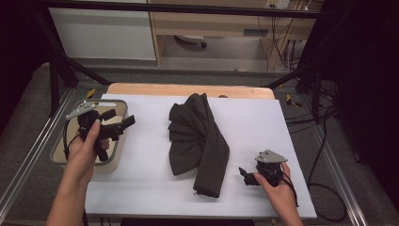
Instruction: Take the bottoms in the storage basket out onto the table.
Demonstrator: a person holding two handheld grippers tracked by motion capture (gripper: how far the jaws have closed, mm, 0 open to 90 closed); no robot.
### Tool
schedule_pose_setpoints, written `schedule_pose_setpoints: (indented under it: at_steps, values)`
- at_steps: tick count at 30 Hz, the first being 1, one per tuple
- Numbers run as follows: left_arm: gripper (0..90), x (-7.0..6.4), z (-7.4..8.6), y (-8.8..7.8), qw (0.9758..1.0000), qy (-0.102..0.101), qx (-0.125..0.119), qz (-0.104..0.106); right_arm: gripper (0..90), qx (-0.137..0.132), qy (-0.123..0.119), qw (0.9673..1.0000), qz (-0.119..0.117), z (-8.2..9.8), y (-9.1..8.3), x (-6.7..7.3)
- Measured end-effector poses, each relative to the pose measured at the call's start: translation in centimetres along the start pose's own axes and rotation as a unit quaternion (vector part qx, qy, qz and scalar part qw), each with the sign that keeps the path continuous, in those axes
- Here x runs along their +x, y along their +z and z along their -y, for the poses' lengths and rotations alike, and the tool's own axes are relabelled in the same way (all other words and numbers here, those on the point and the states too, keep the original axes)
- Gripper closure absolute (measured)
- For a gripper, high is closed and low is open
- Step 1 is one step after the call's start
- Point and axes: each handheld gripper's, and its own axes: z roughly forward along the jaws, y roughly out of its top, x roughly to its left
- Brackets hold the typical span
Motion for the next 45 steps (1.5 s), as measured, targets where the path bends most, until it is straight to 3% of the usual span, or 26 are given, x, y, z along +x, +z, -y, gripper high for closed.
schedule_pose_setpoints:
  at_steps: [4, 7, 10, 13, 16, 20, 23, 26, 31, 36, 43, 45]
  values:
    - [3.4, -0.2, 0.0, 0.1, 0.9997, 0.013, 0.004, -0.02, 2.3, 0.0, 0.006, 1.0, -0.003, 0.0, -0.1, -0.1]
    - [4.1, -0.2, -0.1, 0.3, 1.0, 0.0, -0.001, -0.009, 2.5, 0.001, 0.008, 1.0, -0.005, 0.0, 0.0, -0.2]
    - [4.2, -0.3, -0.2, 0.4, 0.9998, -0.004, 0.003, -0.018, 2.4, 0.001, 0.008, 0.9999, -0.007, 0.1, -0.1, -0.2]
    - [7.3, -0.7, -0.1, 0.0, 0.9992, -0.034, -0.011, -0.017, 2.4, 0.002, 0.006, 1.0, -0.007, 0.1, -0.1, -0.2]
    - [6.5, -0.8, -0.3, -0.4, 0.9995, -0.018, -0.006, -0.025, 2.5, 0.0, 0.004, 1.0, -0.008, 0.1, 0.0, -0.2]
    - [6.9, -0.1, -0.5, -1.3, 0.9993, -0.011, -0.007, -0.034, 2.4, 0.003, 0.006, 0.9999, -0.008, 0.1, -0.2, -0.2]
    - [8.4, 0.0, -0.3, -1.9, 0.9983, 0.016, 0.014, -0.054, 2.4, 0.0, 0.007, 0.9999, -0.008, 0.2, -0.4, -0.3]
    - [7.9, 0.3, -0.1, -2.7, 0.9987, 0.011, 0.011, -0.049, 2.4, 0.0, 0.01, 0.9999, -0.007, 0.3, -0.5, -0.6]
    - [7.9, 1.1, 0.2, -4.1, 0.9979, 0.022, 0.012, -0.059, 2.4, 0.001, 0.012, 0.9999, -0.005, 0.4, -0.6, -0.7]
    - [8.1, 1.7, 0.9, -4.8, 0.996, 0.043, 0.023, -0.075, 2.5, 0.004, 0.016, 0.9999, -0.003, 0.4, -0.5, -0.8]
    - [8.0, 1.4, 2.6, -4.6, 0.9952, 0.069, 0.057, -0.04, 2.5, 0.003, 0.021, 0.9998, 0.003, 0.5, -0.5, -1.0]
    - [7.7, 1.3, 3.1, -4.6, 0.9944, 0.076, 0.062, -0.039, 2.3, -0.001, 0.027, 0.9996, 0.002, 0.5, -0.7, -1.1]
